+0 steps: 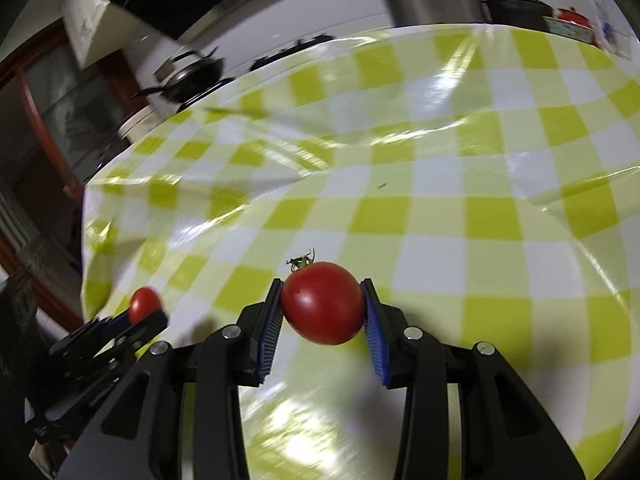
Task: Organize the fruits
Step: 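Carry both cherry tomatoes toward the white box with both tools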
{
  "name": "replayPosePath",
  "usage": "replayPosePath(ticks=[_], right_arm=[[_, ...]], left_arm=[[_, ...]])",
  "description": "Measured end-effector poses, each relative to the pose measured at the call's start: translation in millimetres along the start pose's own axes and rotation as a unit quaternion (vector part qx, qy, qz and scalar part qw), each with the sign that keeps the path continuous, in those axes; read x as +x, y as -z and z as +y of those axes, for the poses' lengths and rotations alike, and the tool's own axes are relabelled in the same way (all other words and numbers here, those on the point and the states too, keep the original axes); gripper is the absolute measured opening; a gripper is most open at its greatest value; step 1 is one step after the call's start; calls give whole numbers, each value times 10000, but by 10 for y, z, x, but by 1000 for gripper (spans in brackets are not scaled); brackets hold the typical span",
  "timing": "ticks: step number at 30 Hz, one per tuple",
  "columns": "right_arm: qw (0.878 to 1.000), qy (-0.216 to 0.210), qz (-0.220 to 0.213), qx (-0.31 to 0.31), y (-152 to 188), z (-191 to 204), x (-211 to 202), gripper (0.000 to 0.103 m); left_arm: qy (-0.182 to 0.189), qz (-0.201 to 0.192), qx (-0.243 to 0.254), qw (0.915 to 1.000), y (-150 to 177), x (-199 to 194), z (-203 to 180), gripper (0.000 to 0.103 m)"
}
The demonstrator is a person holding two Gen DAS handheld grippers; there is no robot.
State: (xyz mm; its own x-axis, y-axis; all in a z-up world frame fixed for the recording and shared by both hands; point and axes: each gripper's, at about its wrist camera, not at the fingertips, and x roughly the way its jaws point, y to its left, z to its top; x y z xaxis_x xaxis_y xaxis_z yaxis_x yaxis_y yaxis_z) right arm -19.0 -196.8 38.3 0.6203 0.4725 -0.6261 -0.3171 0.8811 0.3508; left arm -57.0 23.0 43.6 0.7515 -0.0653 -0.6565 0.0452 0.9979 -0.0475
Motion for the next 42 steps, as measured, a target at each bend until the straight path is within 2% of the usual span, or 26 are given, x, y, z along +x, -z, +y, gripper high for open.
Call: replayPosePath(ticks=[3,6,9,15,33,38,40,42], right_arm=[[9998,-70,-31,-164,152,226,-97,39],[9993,-327,-144,-73,331,407,-225,39],[9991,-288,-207,-251,470,627,-296,39],[9977,-613,-72,-282,688,974,-323,39],[9931,-847,129,-799,863,1731,-407,39],[9825,-1230,362,-1354,1044,2234,-431,39],[9745,-1346,488,-1729,1173,2507,-419,39],[9606,-1690,733,-2081,1343,2817,-385,39]], left_arm=[[6,48,-120,9999,96,-117,129,33],[11,36,-153,9999,190,-265,250,33],[-52,-52,-193,9998,274,-462,380,33],[-263,-166,-82,9995,433,-788,545,33],[-551,-278,-166,9980,788,-1304,1032,33],[-806,-292,-325,9958,1120,-1688,1371,33],[-919,-250,-426,9945,1265,-1864,1519,33],[-1169,-167,-616,9911,1496,-2110,1781,33]])
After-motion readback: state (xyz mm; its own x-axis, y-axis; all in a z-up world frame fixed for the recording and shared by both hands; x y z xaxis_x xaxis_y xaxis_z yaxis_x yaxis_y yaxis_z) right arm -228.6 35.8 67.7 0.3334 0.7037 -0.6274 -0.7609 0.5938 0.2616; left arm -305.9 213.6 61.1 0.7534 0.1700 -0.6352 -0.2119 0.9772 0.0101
